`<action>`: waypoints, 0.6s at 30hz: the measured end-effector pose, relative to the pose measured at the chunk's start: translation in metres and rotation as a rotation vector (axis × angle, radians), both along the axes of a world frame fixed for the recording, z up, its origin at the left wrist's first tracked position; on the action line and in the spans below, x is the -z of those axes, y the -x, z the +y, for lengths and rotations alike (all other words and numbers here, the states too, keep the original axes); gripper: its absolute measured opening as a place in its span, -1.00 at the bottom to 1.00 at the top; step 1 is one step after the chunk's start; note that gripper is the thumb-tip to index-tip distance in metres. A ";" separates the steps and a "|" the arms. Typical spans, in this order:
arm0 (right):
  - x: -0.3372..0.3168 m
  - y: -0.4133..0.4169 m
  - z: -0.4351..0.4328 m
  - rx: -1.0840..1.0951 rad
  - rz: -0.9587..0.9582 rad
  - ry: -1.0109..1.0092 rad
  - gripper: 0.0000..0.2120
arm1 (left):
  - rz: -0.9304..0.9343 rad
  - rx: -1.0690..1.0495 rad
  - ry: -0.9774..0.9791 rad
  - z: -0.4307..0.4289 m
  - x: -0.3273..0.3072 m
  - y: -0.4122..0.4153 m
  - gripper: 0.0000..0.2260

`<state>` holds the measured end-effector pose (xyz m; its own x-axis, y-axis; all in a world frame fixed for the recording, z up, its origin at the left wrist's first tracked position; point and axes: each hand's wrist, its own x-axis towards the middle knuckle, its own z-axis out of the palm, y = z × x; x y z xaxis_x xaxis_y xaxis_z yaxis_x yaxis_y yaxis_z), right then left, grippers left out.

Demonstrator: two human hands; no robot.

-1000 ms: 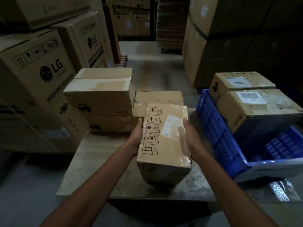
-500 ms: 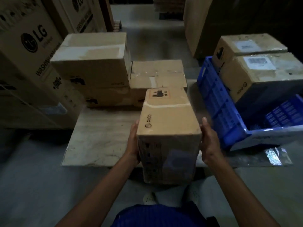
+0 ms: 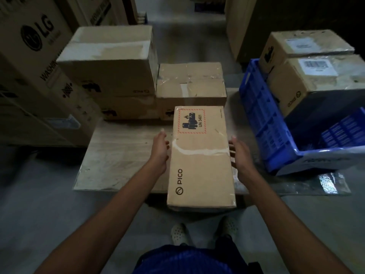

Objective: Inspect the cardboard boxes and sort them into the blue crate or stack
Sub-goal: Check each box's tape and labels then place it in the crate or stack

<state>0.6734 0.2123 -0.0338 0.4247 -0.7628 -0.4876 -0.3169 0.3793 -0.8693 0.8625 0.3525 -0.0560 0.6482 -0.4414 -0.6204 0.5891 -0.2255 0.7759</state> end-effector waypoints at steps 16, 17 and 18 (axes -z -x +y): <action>-0.081 -0.031 -0.013 -0.104 -0.286 0.010 -0.56 | -0.060 0.150 0.226 -0.023 -0.119 -0.001 -0.52; -0.087 -0.031 -0.012 -0.092 -0.293 0.037 -0.55 | -0.076 0.151 0.260 -0.021 -0.127 -0.001 -0.50; -0.094 -0.032 -0.011 -0.076 -0.313 0.052 -0.56 | -0.083 0.149 0.296 -0.019 -0.133 -0.003 -0.48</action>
<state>0.7052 0.2012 0.0600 0.6047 -0.7435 -0.2856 -0.0568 0.3175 -0.9466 0.8651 0.3330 0.0774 0.6058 -0.6884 -0.3989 0.4988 -0.0620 0.8645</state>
